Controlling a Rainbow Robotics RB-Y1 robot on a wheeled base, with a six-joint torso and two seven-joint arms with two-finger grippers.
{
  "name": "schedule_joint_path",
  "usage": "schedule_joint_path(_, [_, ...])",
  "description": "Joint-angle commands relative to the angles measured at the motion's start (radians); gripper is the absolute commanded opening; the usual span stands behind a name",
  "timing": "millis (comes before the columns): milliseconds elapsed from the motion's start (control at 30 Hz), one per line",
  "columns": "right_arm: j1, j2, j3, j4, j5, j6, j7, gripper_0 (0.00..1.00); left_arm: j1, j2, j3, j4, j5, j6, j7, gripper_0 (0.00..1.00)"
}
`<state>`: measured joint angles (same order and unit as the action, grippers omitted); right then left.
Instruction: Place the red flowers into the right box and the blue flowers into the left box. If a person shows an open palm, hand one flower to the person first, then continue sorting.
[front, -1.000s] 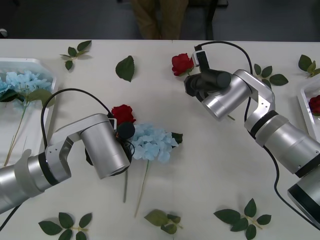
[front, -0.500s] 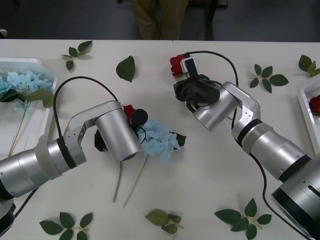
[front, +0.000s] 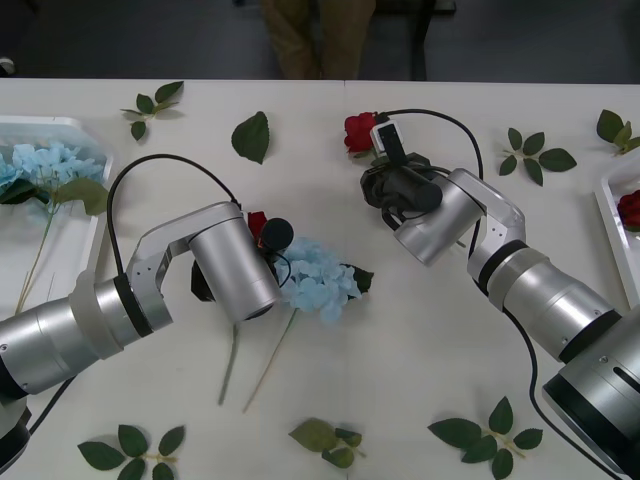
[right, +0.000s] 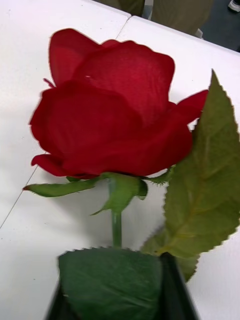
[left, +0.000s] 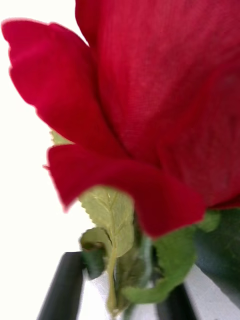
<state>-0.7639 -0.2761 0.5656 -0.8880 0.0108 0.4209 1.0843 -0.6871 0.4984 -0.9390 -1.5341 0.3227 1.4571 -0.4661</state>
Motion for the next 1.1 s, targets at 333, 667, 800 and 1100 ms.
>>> schedule_joint_path(333, [-0.022, -0.008, -0.021, -0.028, -0.086, 0.16, -0.061, 0.0, 0.0, 0.046, -0.017, 0.011, -0.005, -0.021, -0.016, 0.0])
schedule_joint_path(667, [0.1, -0.137, -0.021, -0.371, -0.218, 0.435, -0.043, 0.0, 0.004, 0.267, 0.203, -0.133, 0.272, -0.02, -0.292, 0.0])
schedule_joint_path(800, [0.205, -0.221, -0.021, -0.534, -0.25, 0.455, -0.035, 0.0, 0.044, 0.342, 0.364, -0.212, 0.407, -0.018, -0.439, 0.0])
schedule_joint_path(1100, [0.446, -0.411, -0.036, -0.836, -0.299, 0.453, -0.009, 0.0, 0.169, 0.278, 0.71, -0.419, 0.615, -0.095, -0.816, 0.0])
